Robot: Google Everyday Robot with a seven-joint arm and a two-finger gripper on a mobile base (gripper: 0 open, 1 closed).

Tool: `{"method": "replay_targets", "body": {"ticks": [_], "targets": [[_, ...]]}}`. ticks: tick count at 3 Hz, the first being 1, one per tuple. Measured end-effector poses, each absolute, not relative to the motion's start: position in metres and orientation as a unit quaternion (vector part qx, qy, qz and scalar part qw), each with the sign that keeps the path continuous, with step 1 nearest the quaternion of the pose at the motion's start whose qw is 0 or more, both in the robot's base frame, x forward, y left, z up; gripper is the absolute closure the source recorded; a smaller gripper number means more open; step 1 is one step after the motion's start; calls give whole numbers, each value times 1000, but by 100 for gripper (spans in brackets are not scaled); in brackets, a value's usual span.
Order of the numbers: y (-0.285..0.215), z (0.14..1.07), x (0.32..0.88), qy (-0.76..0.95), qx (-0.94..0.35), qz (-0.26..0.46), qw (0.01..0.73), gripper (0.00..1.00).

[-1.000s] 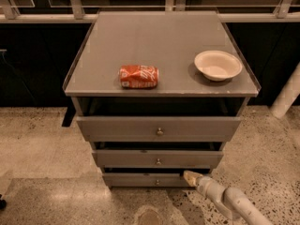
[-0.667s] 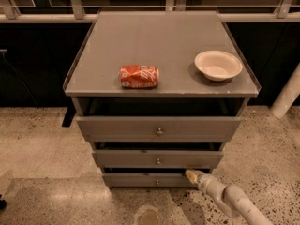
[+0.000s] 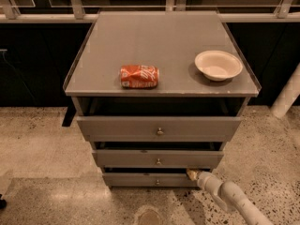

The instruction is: Open bottom drawer

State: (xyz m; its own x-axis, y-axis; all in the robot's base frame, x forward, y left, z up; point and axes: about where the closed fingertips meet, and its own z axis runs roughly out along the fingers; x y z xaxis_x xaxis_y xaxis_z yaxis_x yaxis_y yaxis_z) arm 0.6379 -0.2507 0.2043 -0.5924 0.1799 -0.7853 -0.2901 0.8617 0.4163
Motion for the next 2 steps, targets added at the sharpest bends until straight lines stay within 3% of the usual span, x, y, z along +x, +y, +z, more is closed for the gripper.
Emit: {"method": "replay_targets", "body": {"ticks": [2], "targets": [[-252, 197, 645, 859, -22, 257, 442, 100]]}}
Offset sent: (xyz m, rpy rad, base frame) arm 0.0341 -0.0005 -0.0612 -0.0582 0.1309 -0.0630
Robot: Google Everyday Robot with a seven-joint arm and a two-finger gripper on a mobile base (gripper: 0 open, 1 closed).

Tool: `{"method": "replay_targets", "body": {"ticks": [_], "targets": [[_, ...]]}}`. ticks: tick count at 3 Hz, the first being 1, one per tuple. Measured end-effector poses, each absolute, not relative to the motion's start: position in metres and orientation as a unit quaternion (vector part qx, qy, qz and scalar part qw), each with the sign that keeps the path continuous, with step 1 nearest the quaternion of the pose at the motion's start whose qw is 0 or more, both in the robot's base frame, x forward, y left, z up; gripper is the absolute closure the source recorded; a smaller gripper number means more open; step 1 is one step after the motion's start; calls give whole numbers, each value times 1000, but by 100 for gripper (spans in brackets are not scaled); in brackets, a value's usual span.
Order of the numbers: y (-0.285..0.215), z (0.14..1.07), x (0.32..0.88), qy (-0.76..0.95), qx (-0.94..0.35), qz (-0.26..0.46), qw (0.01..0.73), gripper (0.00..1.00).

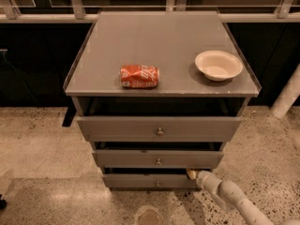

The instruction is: Open bottom drawer

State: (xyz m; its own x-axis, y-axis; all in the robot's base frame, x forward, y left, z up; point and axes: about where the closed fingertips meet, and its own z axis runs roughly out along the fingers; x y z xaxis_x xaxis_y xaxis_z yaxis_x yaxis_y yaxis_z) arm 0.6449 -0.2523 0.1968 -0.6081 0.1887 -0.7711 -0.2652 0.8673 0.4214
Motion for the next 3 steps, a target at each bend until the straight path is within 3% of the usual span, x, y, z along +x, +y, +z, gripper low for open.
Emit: {"method": "replay_targets", "body": {"ticks": [3], "targets": [[-250, 174, 635, 910, 28, 220, 350, 100]]}}
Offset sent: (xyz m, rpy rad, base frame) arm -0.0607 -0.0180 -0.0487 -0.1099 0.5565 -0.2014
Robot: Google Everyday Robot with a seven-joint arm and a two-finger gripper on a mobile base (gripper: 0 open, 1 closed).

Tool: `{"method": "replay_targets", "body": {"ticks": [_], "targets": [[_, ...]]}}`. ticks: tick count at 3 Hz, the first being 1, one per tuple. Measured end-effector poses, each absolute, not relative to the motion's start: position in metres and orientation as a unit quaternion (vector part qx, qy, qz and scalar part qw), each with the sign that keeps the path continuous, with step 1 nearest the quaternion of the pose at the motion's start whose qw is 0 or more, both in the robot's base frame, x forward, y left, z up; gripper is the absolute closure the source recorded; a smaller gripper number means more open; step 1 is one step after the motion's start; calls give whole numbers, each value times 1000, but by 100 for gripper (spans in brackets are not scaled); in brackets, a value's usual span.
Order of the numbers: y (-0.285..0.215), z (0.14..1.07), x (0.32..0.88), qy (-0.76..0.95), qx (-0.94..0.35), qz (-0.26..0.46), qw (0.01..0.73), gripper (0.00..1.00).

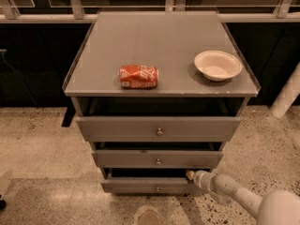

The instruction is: Open bottom drawer

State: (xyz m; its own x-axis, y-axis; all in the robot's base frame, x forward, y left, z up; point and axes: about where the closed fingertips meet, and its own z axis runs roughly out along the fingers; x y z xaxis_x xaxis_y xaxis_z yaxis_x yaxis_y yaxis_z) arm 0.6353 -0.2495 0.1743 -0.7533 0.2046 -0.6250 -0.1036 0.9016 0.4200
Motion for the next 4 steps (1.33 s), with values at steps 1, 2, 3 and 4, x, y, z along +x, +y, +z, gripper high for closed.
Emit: {"method": "replay_targets", "body": {"ticks": [1, 2, 3, 4], "targets": [[-245, 169, 607, 940, 74, 198, 267, 100], [-249, 165, 571, 957, 91, 187, 202, 100], [-249, 160, 548, 956, 104, 216, 170, 100], [-251, 160, 534, 941, 128, 269, 160, 100]]}}
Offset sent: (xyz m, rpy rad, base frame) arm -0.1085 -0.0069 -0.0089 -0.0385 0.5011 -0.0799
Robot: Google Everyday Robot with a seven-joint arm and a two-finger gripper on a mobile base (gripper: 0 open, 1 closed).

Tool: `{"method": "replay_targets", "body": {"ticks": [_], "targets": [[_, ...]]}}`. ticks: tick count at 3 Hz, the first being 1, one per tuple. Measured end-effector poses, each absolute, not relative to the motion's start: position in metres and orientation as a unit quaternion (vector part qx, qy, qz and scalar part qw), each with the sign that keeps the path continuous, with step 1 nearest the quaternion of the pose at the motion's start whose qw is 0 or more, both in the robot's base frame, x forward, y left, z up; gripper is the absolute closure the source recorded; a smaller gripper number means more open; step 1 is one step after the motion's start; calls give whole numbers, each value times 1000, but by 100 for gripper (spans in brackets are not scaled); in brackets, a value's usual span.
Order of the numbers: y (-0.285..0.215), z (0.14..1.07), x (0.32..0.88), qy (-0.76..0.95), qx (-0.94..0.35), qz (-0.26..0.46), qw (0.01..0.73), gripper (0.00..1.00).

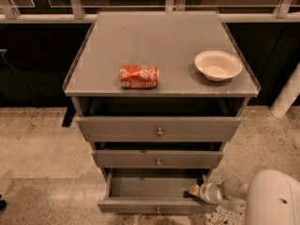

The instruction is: Open bottom drawer

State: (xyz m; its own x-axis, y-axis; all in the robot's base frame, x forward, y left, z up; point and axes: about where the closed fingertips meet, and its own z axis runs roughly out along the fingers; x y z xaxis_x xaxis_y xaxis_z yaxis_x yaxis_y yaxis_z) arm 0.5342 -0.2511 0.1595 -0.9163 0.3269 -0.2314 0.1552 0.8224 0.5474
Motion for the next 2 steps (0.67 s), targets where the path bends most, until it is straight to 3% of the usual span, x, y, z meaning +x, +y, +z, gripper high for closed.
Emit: {"method": "replay_targets", "body": {"ticks": [2], "targets": [[-249, 164, 524, 908, 163, 351, 162, 100]]}}
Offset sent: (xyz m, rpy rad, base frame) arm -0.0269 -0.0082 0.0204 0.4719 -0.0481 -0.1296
